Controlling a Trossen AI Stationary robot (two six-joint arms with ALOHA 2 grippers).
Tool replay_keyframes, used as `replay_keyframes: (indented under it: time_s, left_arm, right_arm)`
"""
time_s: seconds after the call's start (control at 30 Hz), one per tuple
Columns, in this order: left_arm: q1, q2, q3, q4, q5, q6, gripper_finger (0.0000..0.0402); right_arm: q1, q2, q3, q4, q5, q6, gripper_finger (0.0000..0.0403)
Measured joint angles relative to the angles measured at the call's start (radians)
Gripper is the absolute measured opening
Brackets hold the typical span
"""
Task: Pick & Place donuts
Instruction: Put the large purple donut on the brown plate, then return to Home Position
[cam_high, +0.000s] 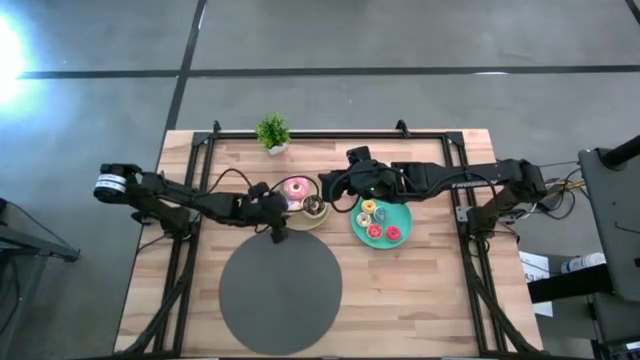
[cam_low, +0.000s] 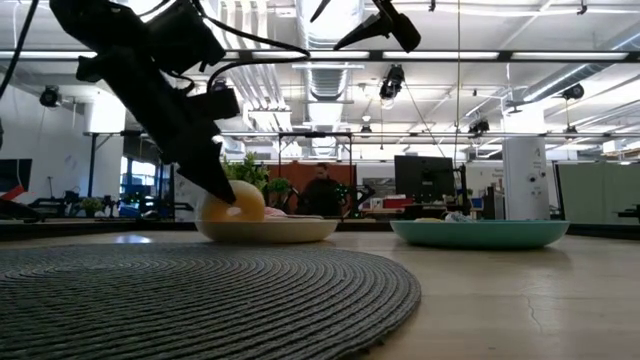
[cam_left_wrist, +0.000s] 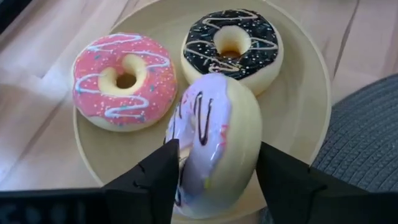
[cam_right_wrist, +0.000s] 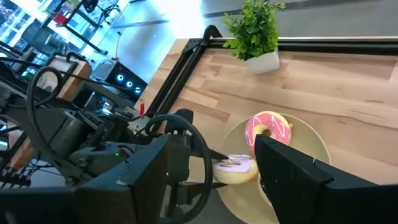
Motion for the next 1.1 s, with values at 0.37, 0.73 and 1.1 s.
replay_keyframes:
  time_s: [0.37,0.73,1.1]
  left_arm:
    - [-0.003,-0.069,0.022,-0.002,0.162,-0.036,0.0184]
    - [-0.021,-0.096,0.014,-0.083,0.167,-0.149,0.0184]
    - [-0.133,-0.236,0.021,-0.043,0.207,-0.264,0.0184]
  right_arm:
    - [0.005,0.0,0.0,-0.062,-0.059,0.0,0.0224]
    - [0.039,0.0,0.0,-0.093,-0.082,-0.012,0.0224]
    - [0.141,-0.021,-0.001,-0.166,-0.087,-0.054,0.0224]
